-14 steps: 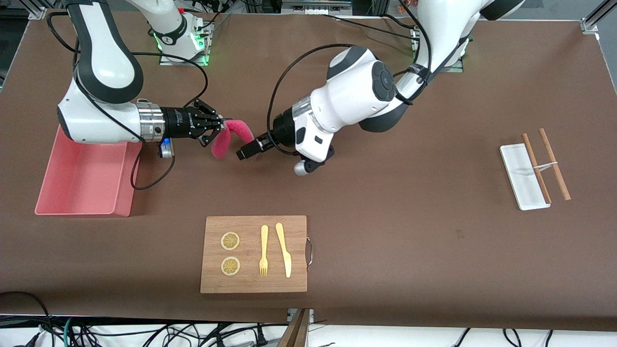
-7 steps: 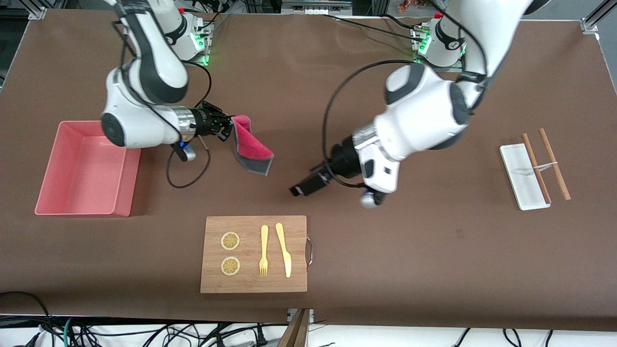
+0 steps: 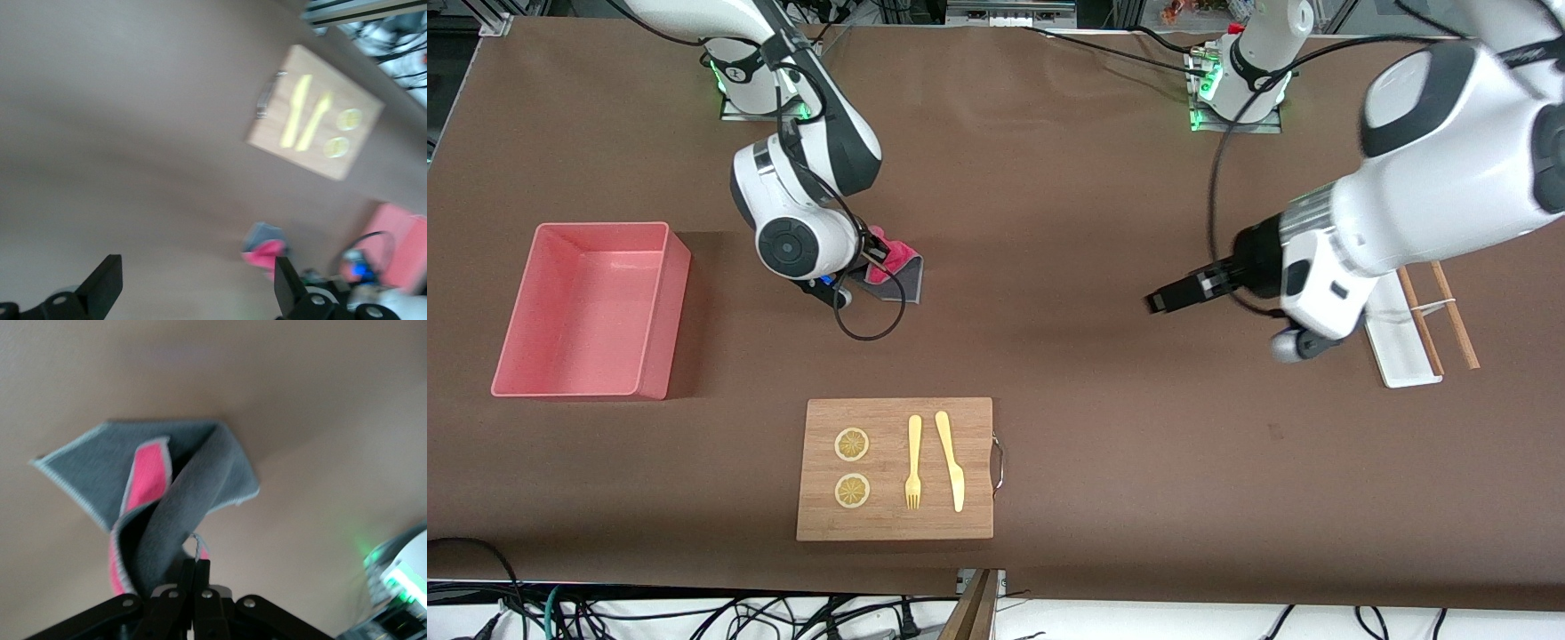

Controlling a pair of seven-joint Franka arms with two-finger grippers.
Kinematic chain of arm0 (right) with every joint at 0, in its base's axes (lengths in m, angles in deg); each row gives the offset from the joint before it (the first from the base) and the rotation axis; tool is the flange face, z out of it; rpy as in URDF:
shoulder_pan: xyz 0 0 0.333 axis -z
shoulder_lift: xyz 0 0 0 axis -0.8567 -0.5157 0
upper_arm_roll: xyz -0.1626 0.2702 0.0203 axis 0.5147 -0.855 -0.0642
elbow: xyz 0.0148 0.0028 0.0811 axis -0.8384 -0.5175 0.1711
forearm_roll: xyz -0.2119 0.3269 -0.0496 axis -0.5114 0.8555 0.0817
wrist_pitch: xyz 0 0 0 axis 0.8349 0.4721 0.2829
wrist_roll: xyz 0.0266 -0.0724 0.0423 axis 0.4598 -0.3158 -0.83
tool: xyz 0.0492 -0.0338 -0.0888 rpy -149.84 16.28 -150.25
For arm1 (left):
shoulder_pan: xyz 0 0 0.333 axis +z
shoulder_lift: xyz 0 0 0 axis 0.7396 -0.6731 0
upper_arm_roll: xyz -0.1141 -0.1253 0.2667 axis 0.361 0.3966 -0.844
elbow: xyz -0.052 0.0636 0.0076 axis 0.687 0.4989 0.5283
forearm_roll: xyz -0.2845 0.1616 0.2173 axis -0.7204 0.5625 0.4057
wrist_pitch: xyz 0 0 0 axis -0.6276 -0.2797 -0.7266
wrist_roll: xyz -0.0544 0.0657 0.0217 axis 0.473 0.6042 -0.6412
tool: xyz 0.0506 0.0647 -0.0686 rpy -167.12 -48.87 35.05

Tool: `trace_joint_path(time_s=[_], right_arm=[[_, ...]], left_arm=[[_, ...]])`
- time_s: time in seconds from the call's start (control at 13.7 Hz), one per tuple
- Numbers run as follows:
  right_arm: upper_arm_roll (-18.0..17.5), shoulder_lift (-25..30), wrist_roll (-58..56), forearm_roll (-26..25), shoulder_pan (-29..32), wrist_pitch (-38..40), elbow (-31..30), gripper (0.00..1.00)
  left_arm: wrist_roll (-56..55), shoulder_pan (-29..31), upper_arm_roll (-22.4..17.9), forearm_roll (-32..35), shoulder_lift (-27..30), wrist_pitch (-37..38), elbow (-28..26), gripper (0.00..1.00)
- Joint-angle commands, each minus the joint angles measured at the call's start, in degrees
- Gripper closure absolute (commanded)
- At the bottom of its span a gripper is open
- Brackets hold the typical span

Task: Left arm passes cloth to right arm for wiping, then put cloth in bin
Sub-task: 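Open the left gripper and withdraw it while the right gripper holds cloth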

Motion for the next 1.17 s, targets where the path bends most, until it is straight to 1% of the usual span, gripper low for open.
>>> trace_joint_path(time_s=[0.0, 0.15, 0.29, 0.44, 0.58, 0.73, 0.88, 0.95, 1.02, 1.1], right_arm=[[1.56, -3.36, -4.33, -5.65, 2.08, -0.76, 1.55, 1.00], [2.18, -4.33, -7.22, -11.02, 5.06, -1.56, 1.55, 1.00], [2.19, -4.25, -14.58, -12.97, 10.32, -1.48, 1.64, 1.00], [2.19, -4.16, -24.77, -14.81, 16.55, -1.56, 2.16, 1.00], [2.19, -4.16, -33.04, -15.26, 21.23, -1.04, 4.44, 1.00], [2.27, -3.98, -37.55, -17.88, 22.47, -0.77, 6.55, 1.00], [2.27, -3.89, -38.70, -23.14, 22.22, 0.36, 9.45, 1.00], [2.19, -3.89, -38.97, -24.91, 21.95, 1.24, 10.94, 1.00], [1.84, -4.07, -38.71, -25.63, 21.25, 2.03, 12.35, 1.00], [1.84, -4.16, -37.83, -25.29, 19.68, 2.39, 12.80, 1.00]], left_arm=[[11.05, 5.91, 0.30, 5.06, 6.19, 6.02, -4.83, 0.00], [19.58, 10.40, 0.30, 7.96, 11.89, 5.95, -10.95, 0.00], [24.96, 13.66, 0.30, 11.82, 16.64, 3.94, -16.33, 0.00], [28.22, 14.63, 0.30, 16.40, 18.94, 1.82, -19.33, 0.00], [28.50, 16.21, 0.38, 17.73, 18.95, 0.94, -20.30, 0.00], [28.50, 17.09, 0.38, 17.91, 19.39, -1.25, -22.58, 0.00], [28.50, 17.54, 0.38, 17.21, 19.13, -1.52, -22.68, 0.00], [28.06, 17.71, 0.38, 16.68, 18.95, -1.44, -22.59, 0.00], [28.14, 18.06, 0.21, 13.89, 18.86, -1.44, -22.59, 0.00], [28.23, 19.54, 0.21, 11.60, 18.86, -1.44, -22.68, 0.00]])
